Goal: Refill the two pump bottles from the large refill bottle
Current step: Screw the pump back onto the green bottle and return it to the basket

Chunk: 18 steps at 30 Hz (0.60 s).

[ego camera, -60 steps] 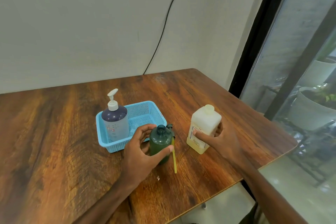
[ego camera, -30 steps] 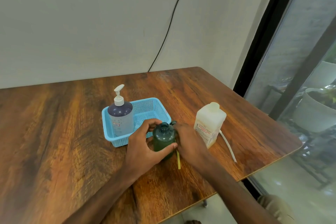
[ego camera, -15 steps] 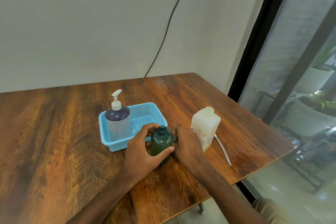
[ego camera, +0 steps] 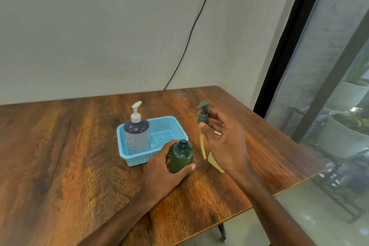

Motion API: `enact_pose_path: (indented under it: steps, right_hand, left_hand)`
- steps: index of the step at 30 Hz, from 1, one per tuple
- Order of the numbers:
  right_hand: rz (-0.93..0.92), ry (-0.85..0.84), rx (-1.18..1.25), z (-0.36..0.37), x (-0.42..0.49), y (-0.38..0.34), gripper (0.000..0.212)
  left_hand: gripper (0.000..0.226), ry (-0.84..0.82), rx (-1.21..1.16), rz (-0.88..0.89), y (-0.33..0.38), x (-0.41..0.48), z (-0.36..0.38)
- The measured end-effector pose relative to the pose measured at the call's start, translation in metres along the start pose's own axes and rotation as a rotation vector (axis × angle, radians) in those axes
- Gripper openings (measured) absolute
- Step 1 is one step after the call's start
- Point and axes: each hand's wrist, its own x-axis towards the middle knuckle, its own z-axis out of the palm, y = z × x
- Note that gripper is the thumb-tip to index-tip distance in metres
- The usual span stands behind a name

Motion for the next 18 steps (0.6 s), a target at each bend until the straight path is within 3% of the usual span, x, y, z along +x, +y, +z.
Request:
enact_pose_path:
  steps: [6,10,18]
  right_hand:
    - [-0.093,-0.023,0.232,0.003,0.016,-0.024,0.036]
    - [-0.131,-0.049,0.247,0.008,0.021,-0.023,0.037]
    - [-0.038,-0.131,0.201,0.010,0.007,0.009,0.035]
  left_hand:
    - [0.075,0.017,-0.041,-0.003,-0.005,0.000,0.005]
    - [0.073,0.001,-0.062,0.001,0.001,-0.001,0.007]
    - [0.076,-0.024,-0.115,0.024,0.004,-0.002,0.015]
